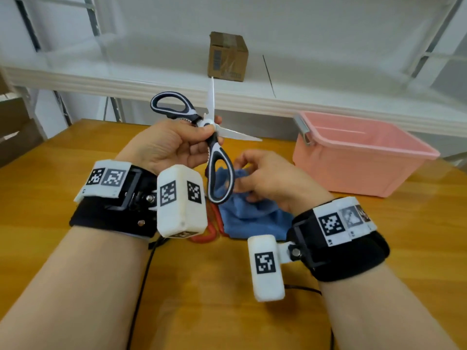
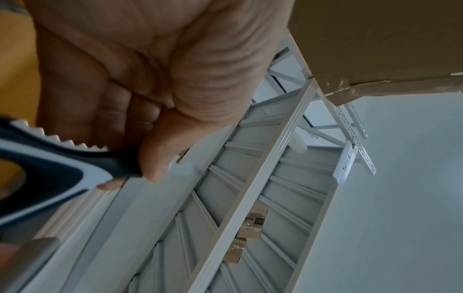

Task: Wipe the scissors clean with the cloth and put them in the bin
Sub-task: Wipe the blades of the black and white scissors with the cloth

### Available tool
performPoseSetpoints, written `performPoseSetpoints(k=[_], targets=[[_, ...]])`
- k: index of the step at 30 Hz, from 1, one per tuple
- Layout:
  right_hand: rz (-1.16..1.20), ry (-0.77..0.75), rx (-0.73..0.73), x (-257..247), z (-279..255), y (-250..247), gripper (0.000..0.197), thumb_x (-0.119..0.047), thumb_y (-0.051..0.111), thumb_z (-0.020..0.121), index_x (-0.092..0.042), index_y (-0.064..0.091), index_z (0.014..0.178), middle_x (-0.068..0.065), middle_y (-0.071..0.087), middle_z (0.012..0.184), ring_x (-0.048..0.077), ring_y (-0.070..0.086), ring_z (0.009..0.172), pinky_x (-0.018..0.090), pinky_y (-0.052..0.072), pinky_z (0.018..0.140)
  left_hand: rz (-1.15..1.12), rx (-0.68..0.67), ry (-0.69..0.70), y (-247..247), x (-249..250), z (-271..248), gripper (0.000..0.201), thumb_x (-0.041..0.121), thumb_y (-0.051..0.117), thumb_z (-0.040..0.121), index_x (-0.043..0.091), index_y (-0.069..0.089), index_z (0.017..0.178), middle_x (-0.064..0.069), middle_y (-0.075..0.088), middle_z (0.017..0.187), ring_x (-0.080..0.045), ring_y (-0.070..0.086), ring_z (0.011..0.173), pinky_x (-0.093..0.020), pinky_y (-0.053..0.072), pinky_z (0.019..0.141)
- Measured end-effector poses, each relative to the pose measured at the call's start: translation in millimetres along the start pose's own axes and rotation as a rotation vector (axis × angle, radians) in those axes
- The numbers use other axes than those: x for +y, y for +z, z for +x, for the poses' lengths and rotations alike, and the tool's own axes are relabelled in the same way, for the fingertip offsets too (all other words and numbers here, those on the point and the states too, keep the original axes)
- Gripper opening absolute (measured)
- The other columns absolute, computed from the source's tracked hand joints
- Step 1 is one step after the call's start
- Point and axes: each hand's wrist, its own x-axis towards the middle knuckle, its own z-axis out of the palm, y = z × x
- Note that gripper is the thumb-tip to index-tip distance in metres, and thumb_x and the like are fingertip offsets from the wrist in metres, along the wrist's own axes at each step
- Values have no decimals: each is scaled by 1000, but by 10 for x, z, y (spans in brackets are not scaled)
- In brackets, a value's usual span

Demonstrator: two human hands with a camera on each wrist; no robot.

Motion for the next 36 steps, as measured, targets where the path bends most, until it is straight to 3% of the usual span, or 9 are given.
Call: performPoseSetpoints(k=[3, 7, 13, 16, 19, 23, 29, 33, 36], targets=[[-216, -13, -74, -52, -45, 5, 6, -20, 78, 85, -20, 72, 88, -3, 70, 78, 11, 64, 71, 27, 55, 65, -12, 58, 16, 107, -55, 29, 21, 1, 58, 86, 8, 69, 104, -6, 69, 84, -16, 70, 78, -29, 60, 75], [-83, -96, 87, -69, -32, -161, 15, -16, 64, 96, -23, 76, 92, -3, 76, 92, 17, 70, 92, 32, 57, 84, -23, 146, 25, 136, -90, 77, 16, 4, 63, 85, 12, 72, 95, 0, 70, 81, -14, 69, 80, -31, 58, 82], [85, -167, 184, -117, -55, -166, 7, -19, 69, 94, -19, 72, 100, -10, 70, 85, -13, 60, 60, 4, 41, 52, 63, 157, 21, 258, -156, 100, 11, 9, 63, 89, 14, 69, 97, -1, 70, 86, -16, 68, 88, -31, 57, 85], [91, -151, 288, -100, -46, -246, 5, -16, 69, 93, -20, 71, 94, -11, 66, 78, -12, 56, 53, 6, 40, 50, -96, 214, 61, 180, -101, 104, 20, 21, 66, 89, 15, 63, 108, -5, 68, 100, -22, 67, 96, -37, 57, 87], [103, -92, 335, -107, -90, -395, 6, -18, 70, 93, -24, 70, 91, -10, 66, 83, -5, 57, 63, 14, 41, 58, -189, 321, 167, -5, -20, 104, 29, 19, 68, 88, 15, 65, 116, -1, 69, 93, -19, 67, 87, -38, 58, 83], [147, -62, 366, -120, -97, -410, 5, -18, 70, 92, -21, 72, 95, -4, 71, 92, 9, 62, 81, 24, 43, 69, -69, 286, 170, -19, -6, 71, 7, 11, 63, 89, 15, 67, 91, 1, 68, 80, -13, 63, 80, -34, 58, 84], [432, -78, 446, -208, -50, -298, 7, -15, 62, 98, -17, 67, 93, -2, 67, 80, 1, 50, 49, 22, 45, 54, 267, 88, 26, 244, -198, 118, 23, -3, 58, 87, 18, 55, 78, -4, 70, 86, -16, 66, 81, -34, 59, 80], [526, -93, 400, -257, -91, -257, 5, -12, 61, 98, -12, 64, 94, 3, 63, 82, 1, 51, 46, 21, 52, 54, 310, 87, 56, 326, -263, 185, 25, -2, 58, 91, 19, 48, 82, -8, 71, 94, -22, 71, 85, -36, 60, 69], [153, -54, 435, -279, -159, -289, 24, -29, 64, 97, -7, 66, 88, 5, 58, 72, 10, 54, 49, 31, 56, 53, 241, 60, 37, 299, -224, 161, 17, 3, 55, 95, 17, 48, 88, -8, 72, 82, -18, 70, 72, -34, 61, 66]])
